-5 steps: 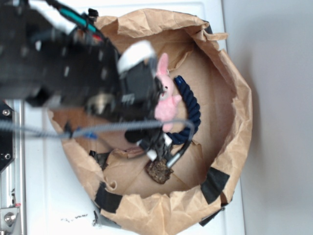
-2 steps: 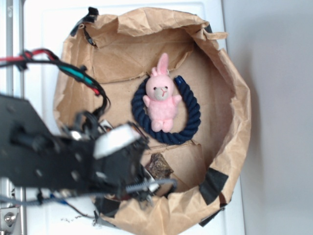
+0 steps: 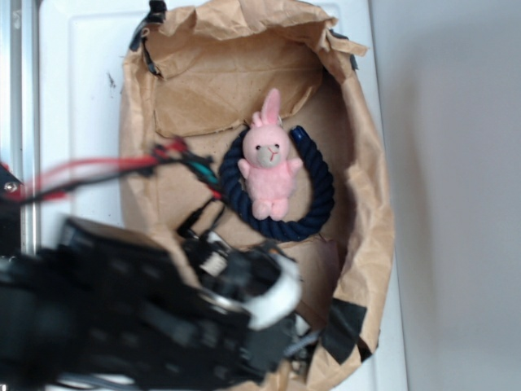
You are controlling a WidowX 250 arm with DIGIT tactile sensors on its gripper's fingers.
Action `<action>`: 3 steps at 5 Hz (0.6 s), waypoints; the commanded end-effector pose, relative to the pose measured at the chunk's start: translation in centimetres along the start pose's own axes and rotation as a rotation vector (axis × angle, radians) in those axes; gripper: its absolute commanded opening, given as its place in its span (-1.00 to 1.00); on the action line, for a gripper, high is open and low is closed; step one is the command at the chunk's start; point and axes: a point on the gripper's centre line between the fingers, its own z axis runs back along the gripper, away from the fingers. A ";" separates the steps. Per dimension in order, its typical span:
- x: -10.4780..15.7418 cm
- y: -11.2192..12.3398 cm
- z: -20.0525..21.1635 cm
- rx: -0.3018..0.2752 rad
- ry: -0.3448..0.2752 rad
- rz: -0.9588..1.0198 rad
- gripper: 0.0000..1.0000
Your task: Grab the rock.
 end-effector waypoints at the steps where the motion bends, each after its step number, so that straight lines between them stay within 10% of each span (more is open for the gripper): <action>1: 1.4 -0.9 -0.4 0.010 -0.044 0.016 1.00; 2: 1.6 0.3 0.7 -0.037 -0.044 0.030 -1.00; 3: 2.1 0.9 2.4 -0.063 -0.005 0.038 -1.00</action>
